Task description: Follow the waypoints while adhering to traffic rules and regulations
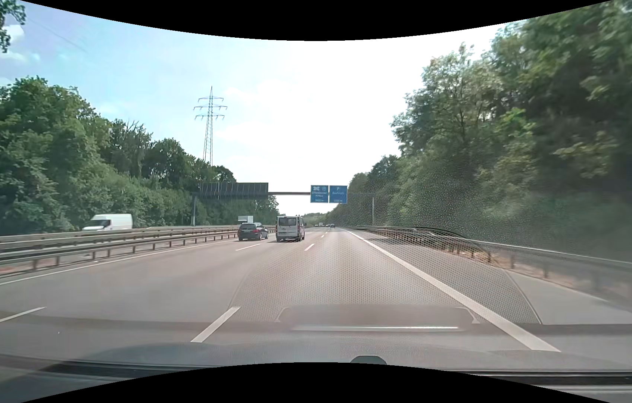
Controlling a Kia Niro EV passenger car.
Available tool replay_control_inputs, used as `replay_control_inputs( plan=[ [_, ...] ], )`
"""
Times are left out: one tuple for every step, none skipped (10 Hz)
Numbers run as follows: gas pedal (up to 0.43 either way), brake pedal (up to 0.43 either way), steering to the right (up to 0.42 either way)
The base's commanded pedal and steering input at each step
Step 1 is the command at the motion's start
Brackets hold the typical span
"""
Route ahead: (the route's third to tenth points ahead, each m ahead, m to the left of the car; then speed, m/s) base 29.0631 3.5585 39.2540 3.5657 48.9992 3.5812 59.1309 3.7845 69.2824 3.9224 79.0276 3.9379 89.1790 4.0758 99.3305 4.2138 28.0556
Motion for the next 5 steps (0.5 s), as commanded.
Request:
replay_control_inputs(
  plan=[
    [0.299, 0.000, -0.005],
    [0.299, 0.000, -0.005],
    [0.287, 0.000, -0.004],
    [0.280, 0.000, -0.004],
    [0.280, 0.000, -0.004]
  ],
)
